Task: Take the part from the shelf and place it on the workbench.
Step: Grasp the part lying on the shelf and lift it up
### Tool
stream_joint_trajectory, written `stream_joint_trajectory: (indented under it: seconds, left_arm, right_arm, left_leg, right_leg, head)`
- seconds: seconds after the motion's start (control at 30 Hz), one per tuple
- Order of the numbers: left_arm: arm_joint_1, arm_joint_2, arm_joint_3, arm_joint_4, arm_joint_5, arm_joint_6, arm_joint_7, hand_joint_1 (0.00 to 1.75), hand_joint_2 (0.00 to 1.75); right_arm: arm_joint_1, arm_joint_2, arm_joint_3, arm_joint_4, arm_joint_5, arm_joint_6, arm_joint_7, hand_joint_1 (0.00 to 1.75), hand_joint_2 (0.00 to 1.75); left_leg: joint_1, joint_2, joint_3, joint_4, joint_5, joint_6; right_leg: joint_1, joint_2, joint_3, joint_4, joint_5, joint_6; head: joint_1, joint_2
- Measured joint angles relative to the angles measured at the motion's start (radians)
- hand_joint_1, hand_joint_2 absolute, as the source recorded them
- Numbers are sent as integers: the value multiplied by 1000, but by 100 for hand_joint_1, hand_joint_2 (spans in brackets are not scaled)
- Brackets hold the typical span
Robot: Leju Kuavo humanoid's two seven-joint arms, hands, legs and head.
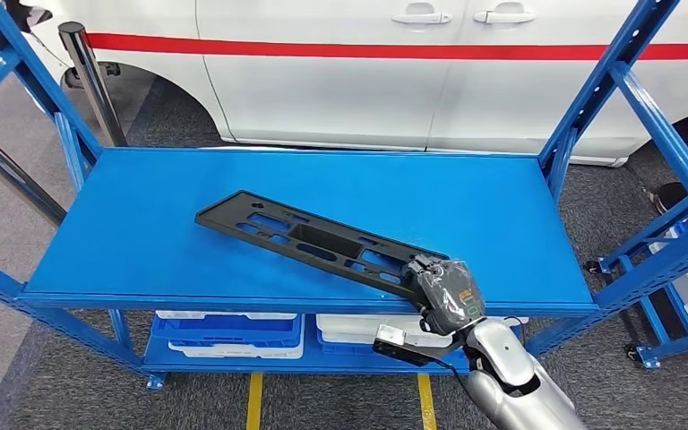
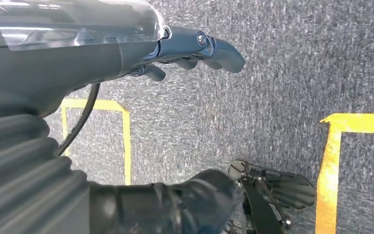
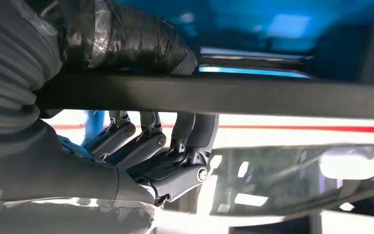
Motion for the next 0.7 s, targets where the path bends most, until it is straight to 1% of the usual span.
stream_joint_trajectory:
  seconds: [0.03,0.07,0.1,0.13,0.17,0.2,0.23,0.27,0.3,0.37,0.4,0.43,0.47,0.5,0.53,0.57,0.6,0.63,0.67,0.7]
  left_arm:
    - [0,-1,0,0,-1,1,3,0,175]
    - [-1,-3,0,0,-1,1,5,0,175]
    - [-1,-4,1,0,-2,2,7,0,175]
    - [-1,-5,2,0,-2,3,8,0,175]
    - [-1,-6,3,0,-3,5,10,0,175]
    - [-2,-8,4,0,-5,6,13,0,175]
    - [-2,-9,6,0,-8,7,17,0,175]
    - [-2,-11,7,0,-11,8,21,0,175]
    - [-2,-12,8,0,-14,8,26,0,175]
    - [-2,-14,11,0,-19,8,33,0,175]
    - [-2,-14,13,0,-21,8,37,0,175]
    - [-2,-15,15,0,-23,8,40,0,175]
    - [-2,-16,16,0,-25,8,43,0,175]
    - [-2,-16,16,0,-27,7,45,0,175]
    - [-3,-17,16,0,-30,7,46,0,175]
    - [-4,-17,16,0,-32,6,47,0,175]
    - [-6,-17,16,0,-34,5,47,0,175]
    - [-7,-18,17,0,-34,4,48,0,175]
    - [-9,-18,17,0,-35,4,48,0,175]
    - [-9,-18,17,0,-36,4,48,0,175]
  right_arm:
    - [3,0,0,0,53,-32,32,173,175]
    - [5,0,-1,0,101,-61,61,173,175]
    - [7,1,-1,0,143,-88,86,173,175]
    - [10,2,-3,0,179,-111,106,173,175]
    - [16,3,-5,0,210,-132,123,173,175]
    - [23,6,-9,0,241,-151,138,173,175]
    - [29,11,-13,0,273,-171,153,173,175]
    - [35,16,-17,0,307,-190,170,173,175]
    - [40,22,-22,-1,342,-210,186,173,175]
    - [51,35,-34,-3,411,-248,219,173,175]
    - [59,42,-40,-6,442,-264,233,173,175]
    - [68,48,-46,-9,469,-278,244,173,175]
    - [77,54,-52,-13,490,-289,253,173,175]
    - [86,59,-58,-19,504,-299,262,173,175]
    - [95,64,-64,-26,513,-309,270,173,175]
    - [103,69,-72,-35,517,-318,278,173,175]
    - [109,74,-79,-44,519,-325,285,173,175]
    - [114,77,-85,-53,521,-330,291,173,175]
    - [119,79,-90,-60,521,-332,295,173,175]
    - [124,80,-94,-66,522,-333,299,173,175]
  left_leg:
    - [0,-1,0,2,-2,-2]
    - [-2,-3,-1,6,-4,-6]
    - [-4,-3,-3,9,-6,-11]
    - [-6,-4,-5,11,-6,-16]
    - [-7,-4,-7,11,-6,-22]
    - [-7,-5,-7,10,-7,-27]
    - [-6,-5,-9,15,-12,-33]
    - [-5,-5,-18,34,-28,-38]
    - [-3,-4,-35,73,-53,-42]
    - [-2,-4,-93,200,-118,-49]
    - [-1,-4,-120,259,-140,-52]
    - [-1,-4,-135,289,-143,-53]
    - [-1,-4,-132,281,-127,-53]
    - [-1,-4,-111,234,-96,-52]
    - [0,-4,-78,162,-60,-49]
    - [-2,-5,-48,98,-34,-46]
    - [-4,-6,-27,52,-17,-42]
    - [-6,-7,-19,29,-11,-38]
    - [-8,-8,-19,28,-10,-34]
    - [-7,-8,-22,27,-5,-28]
  right_leg:
    - [0,-1,34,-73,32,-4]
    - [2,-1,64,-137,55,-8]
    - [5,-1,82,-179,66,-12]
    - [8,-1,89,-197,67,-16]
    - [10,0,88,-199,67,-19]
    - [8,0,88,-201,69,-25]
    - [5,0,89,-204,72,-30]
    - [3,-1,91,-208,74,-36]
    - [1,-2,92,-211,77,-42]
    - [2,-3,90,-210,78,-48]
    - [2,-3,89,-209,78,-49]
    - [3,-3,88,-206,78,-49]
    - [3,-3,86,-203,77,-49]
    - [2,-3,85,-199,77,-48]
    - [2,-2,84,-196,75,-47]
    - [4,-1,82,-193,74,-44]
    - [6,-1,79,-190,74,-41]
    - [7,0,76,-189,75,-36]
    - [8,0,74,-189,77,-31]
    - [9,0,72,-189,81,-26]
  head:
    - [0,0]
    - [0,0]
    - [0,0]
    - [0,0]
    - [-1,0]
    - [-1,0]
    - [-1,0]
    - [-1,0]
    - [-1,0]
    - [-2,0]
    - [-2,0]
    - [-2,0]
    - [-2,0]
    - [-2,0]
    - [-2,0]
    - [-2,0]
    - [-2,0]
    - [-2,0]
    - [-1,0]
    - [-1,0]
